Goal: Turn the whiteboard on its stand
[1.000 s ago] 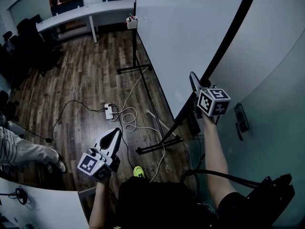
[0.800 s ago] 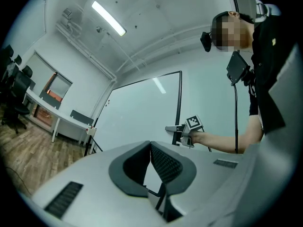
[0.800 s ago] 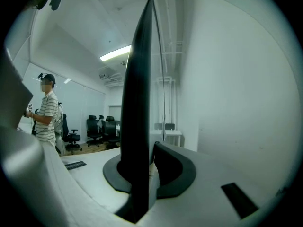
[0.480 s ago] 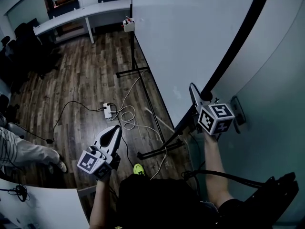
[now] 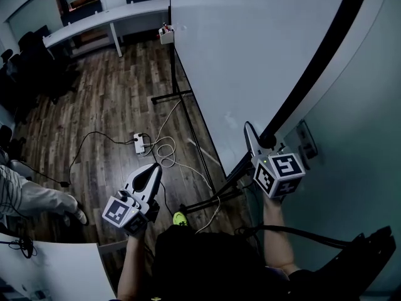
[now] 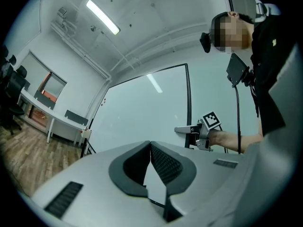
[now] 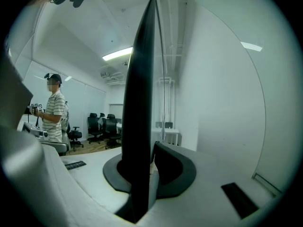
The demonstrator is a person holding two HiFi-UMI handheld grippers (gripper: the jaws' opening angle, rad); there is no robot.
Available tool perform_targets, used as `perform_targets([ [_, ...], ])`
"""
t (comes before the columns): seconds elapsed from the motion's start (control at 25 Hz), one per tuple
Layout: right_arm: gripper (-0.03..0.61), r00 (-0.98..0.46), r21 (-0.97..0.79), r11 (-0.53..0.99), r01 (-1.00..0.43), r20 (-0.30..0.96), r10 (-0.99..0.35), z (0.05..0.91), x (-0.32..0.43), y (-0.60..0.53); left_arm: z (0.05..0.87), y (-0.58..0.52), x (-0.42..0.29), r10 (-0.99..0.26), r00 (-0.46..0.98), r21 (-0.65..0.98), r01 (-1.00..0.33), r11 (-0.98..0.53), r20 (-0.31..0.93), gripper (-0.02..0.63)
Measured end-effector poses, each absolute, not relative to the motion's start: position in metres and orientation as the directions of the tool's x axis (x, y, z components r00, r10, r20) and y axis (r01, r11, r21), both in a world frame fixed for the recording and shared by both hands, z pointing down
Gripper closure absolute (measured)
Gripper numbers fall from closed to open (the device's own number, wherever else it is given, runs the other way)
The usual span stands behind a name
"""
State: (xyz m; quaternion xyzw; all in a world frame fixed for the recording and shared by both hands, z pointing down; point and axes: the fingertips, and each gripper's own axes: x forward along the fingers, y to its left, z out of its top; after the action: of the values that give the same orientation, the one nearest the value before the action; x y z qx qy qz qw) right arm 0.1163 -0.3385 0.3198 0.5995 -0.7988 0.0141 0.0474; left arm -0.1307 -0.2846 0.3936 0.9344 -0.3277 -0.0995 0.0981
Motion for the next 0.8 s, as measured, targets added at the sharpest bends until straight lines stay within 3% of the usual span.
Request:
perform_targets([
  [0.8, 0.518, -0.283, 0.028, 0.285, -0.958, 0.065, -0.957, 0.318, 0.114, -0.312, 0.395, -0.283, -0.111, -0.617, 0.779, 0.257, -0.577, -0.775, -0.11, 0.62],
])
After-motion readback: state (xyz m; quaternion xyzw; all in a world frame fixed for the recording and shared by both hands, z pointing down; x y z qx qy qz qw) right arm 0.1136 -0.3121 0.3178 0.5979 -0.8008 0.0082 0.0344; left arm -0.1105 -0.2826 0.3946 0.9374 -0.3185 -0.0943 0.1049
